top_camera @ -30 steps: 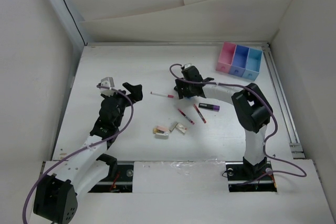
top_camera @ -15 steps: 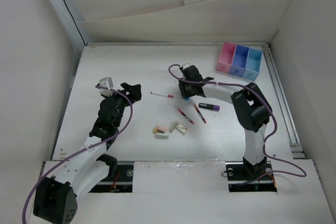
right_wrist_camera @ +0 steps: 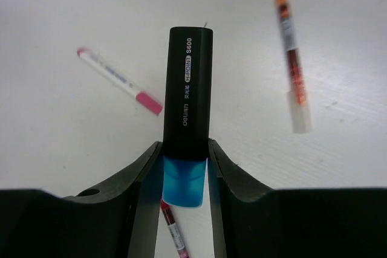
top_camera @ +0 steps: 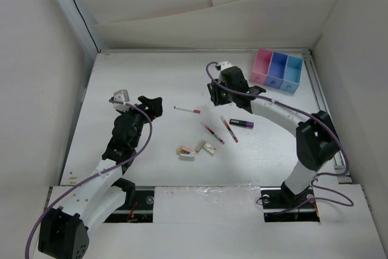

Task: Sort the stationery into containers
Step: Place the stationery into the container

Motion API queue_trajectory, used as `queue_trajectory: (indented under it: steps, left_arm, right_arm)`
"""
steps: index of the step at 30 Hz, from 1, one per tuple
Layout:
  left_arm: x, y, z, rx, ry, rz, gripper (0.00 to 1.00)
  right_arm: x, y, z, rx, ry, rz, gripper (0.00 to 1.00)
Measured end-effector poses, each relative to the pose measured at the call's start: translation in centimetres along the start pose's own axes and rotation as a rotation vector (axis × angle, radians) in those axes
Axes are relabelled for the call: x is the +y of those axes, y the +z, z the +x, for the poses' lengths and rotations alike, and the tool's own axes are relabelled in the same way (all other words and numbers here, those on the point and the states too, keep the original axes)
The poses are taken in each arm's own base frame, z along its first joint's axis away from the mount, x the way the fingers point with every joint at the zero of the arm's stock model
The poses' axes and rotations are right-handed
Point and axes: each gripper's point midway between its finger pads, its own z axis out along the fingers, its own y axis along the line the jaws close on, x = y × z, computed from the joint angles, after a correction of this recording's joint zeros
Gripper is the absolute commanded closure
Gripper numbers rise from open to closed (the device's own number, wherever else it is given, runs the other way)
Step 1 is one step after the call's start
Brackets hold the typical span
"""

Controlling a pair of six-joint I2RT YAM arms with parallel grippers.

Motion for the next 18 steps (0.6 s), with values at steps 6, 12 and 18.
queue_trajectory:
  steps: [6,12,18]
  left_arm:
    - [-0.7,-0.1,0.6,0.034,-0.005,0.04,0.22]
    - [-1.3,0.1,2.7,0.119,-0.001,0.086,0.22]
    - [-1.7,0.1,4.1,0.184,0.001,0.119,0.22]
  right_arm:
    - [-9.0,-3.0,-8.4,-0.219,0.224,0.165,0.99]
    - [-22.7,-2.1,-13.7,-0.346,0.426,0.459,0.99]
    - [-27.9,2.4,-12.4,-0.269,0.473,0.559,0.99]
